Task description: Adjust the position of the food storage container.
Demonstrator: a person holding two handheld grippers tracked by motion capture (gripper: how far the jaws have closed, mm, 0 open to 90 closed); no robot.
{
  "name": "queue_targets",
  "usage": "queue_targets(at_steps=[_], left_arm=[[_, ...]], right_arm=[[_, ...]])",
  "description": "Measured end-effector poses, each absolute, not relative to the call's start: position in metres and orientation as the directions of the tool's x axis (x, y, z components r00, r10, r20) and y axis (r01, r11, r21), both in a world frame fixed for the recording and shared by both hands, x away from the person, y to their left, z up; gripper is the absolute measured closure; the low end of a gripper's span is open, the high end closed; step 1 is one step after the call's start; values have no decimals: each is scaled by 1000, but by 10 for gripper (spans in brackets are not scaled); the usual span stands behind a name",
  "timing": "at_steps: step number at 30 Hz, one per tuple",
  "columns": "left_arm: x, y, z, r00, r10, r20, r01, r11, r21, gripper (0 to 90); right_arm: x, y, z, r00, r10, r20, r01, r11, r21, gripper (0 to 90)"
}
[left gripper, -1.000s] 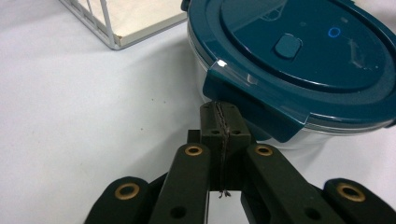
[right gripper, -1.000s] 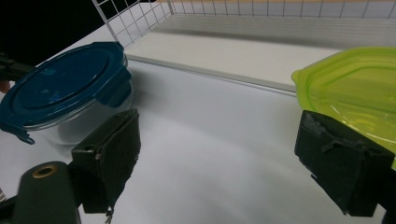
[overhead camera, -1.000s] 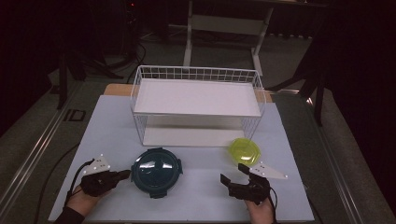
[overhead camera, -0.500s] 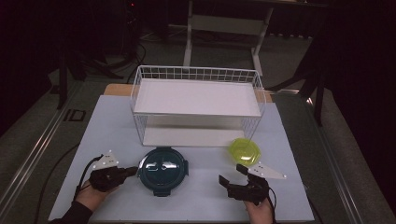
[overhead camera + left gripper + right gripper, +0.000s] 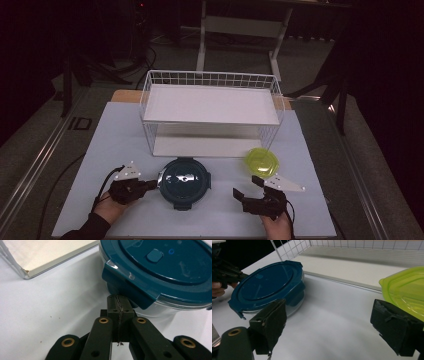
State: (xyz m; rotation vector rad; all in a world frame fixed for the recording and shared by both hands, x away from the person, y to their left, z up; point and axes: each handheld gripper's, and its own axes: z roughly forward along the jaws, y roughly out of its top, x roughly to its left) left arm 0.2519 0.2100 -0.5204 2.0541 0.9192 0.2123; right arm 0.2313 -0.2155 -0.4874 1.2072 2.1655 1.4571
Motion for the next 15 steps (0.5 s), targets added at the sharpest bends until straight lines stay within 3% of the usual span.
queue_targets(at_steps=[8,12,15], left_arm=[[249,220,-508,710,682,-175,507,-323,799,889],[247,221,-500,718,667,-199,502,-298,812,699],[245,222,-491,718,653,-239,508,-258,822,482]], right_arm=[[230,-215,-486,-630,747,214,479,156,864,129],[229,-211,-483,-650,734,196,450,163,878,123],[226,-204,-479,-678,722,140,402,204,893,122]])
